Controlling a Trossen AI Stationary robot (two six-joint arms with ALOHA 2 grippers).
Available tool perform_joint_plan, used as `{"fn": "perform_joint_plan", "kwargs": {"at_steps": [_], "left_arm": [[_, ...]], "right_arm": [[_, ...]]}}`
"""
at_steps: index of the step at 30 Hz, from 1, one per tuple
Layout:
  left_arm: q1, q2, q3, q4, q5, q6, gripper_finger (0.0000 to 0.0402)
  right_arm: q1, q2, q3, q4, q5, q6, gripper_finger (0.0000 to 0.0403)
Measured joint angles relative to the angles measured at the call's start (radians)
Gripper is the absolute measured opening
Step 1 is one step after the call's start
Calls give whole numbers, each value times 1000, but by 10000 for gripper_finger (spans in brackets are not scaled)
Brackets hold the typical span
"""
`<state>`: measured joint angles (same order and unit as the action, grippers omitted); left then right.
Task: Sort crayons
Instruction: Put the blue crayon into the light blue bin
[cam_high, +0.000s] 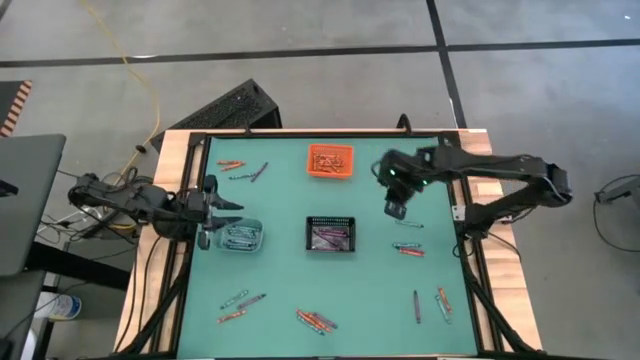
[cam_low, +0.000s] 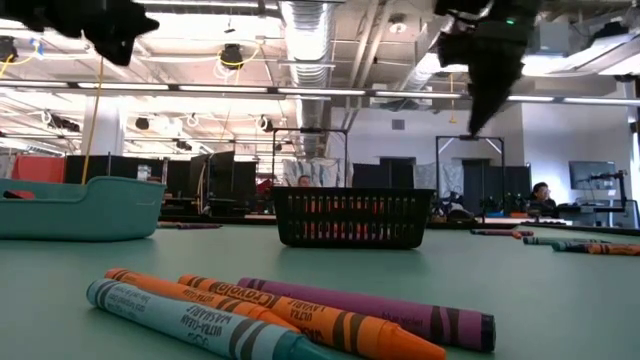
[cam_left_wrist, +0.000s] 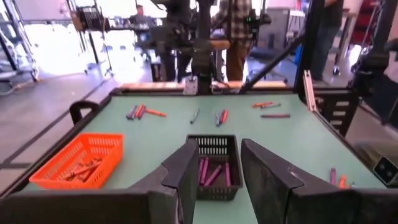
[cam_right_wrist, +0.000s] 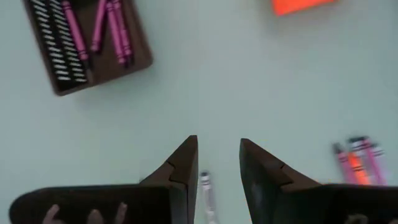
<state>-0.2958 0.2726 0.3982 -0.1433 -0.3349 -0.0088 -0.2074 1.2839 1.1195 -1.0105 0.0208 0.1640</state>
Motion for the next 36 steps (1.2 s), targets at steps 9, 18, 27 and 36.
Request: {"fn": "perform_joint_plan", "kwargs": {"at_steps": [9,18,27,36], "left_arm": [[0,-90,-187,184,-71,75,111],[0,-139,-291,218,-59,74,111],[0,-136,-363,207,-74,34,111],[0,-136,-387,223,-75,8,111]], "right_arm": [[193,-108,-279,80,32,225,111],[285,-90,-409,138,165,255,111],[240,-14,-477,234,161,178,111],[171,89,-488,273,83,98,111]]}}
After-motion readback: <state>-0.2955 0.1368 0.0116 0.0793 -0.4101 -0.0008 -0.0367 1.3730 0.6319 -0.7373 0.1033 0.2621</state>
